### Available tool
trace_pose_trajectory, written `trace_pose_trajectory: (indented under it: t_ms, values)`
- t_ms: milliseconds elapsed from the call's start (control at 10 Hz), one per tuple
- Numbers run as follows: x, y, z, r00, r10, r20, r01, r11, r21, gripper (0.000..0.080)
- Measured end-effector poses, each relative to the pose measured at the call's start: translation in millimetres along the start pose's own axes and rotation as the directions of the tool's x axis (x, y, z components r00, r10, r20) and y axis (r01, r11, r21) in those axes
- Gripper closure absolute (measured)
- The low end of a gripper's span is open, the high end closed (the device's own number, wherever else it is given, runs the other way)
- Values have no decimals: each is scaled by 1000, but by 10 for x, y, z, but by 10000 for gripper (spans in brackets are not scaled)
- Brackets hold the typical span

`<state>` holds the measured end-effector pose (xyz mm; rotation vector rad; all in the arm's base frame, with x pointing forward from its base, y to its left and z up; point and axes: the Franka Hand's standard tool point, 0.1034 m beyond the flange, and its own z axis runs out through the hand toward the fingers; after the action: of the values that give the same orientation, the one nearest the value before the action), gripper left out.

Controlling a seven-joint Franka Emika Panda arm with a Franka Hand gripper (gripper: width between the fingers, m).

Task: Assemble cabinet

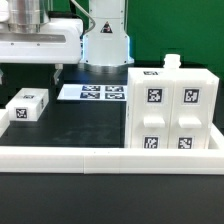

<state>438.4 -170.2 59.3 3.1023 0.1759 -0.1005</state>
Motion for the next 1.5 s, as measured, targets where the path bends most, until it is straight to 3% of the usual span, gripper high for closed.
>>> trace_pose_trajectory:
  t_ms: [700, 1400, 1500]
  values:
    - [-161, 45, 362, 999, -22, 30, 23, 1000, -14, 2]
    - [-218, 37, 463, 998, -40, 52, 41, 999, -9, 16]
    - [-216, 42, 462, 998, -40, 50, 40, 999, -10, 183]
